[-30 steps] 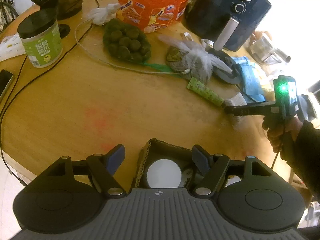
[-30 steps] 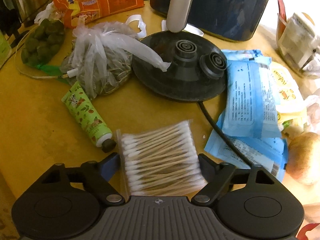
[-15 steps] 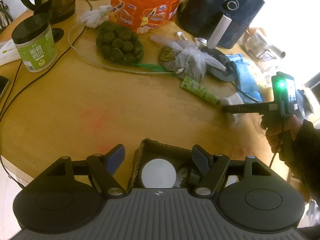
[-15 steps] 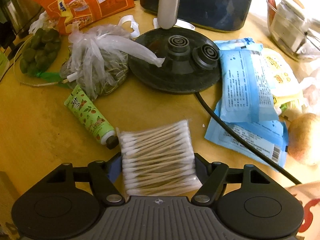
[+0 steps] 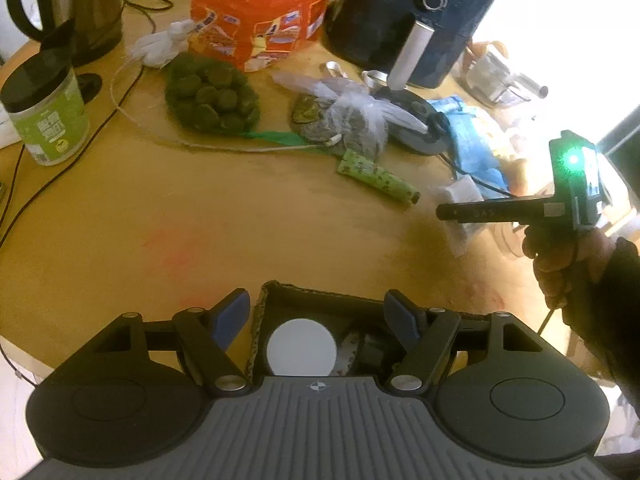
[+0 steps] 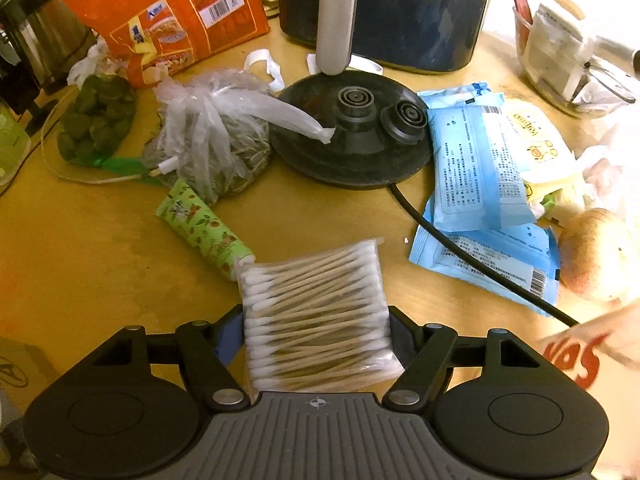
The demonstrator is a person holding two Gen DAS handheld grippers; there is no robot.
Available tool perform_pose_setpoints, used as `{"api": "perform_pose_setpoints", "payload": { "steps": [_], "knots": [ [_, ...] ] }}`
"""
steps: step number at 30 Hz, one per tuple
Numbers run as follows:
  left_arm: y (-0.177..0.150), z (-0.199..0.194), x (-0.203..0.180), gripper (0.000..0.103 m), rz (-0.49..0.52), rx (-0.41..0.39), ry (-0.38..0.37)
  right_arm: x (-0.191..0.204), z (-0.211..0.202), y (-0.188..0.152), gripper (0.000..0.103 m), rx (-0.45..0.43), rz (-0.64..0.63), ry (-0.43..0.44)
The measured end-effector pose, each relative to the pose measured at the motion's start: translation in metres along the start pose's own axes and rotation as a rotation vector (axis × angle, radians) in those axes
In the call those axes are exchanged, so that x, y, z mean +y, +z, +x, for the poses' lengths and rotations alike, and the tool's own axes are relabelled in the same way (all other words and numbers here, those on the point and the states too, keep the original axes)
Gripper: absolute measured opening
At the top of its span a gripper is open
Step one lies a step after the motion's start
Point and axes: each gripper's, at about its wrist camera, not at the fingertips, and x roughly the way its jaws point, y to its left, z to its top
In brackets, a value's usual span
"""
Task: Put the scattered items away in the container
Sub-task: 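Lift the cotton swab bag with the right tool while the left tool moves to the green tube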
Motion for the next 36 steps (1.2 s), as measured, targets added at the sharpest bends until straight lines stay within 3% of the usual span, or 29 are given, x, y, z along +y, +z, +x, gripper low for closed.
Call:
{"api": "perform_pose_setpoints", "payload": {
  "steps": [17,36],
  "knots": [
    [0.004,0.005,-0.022,0.073,0.112,0.015,-0.056,0.020,-0.067,-0.022,0.074,-0.132,0.029,0.014],
    [0.026,0.011,-0.038,0.073,0.277,0.018,-0.091,0.018,-0.088,-0.056,0.075,-0.104,0.228,-0.035]
  ]
}}
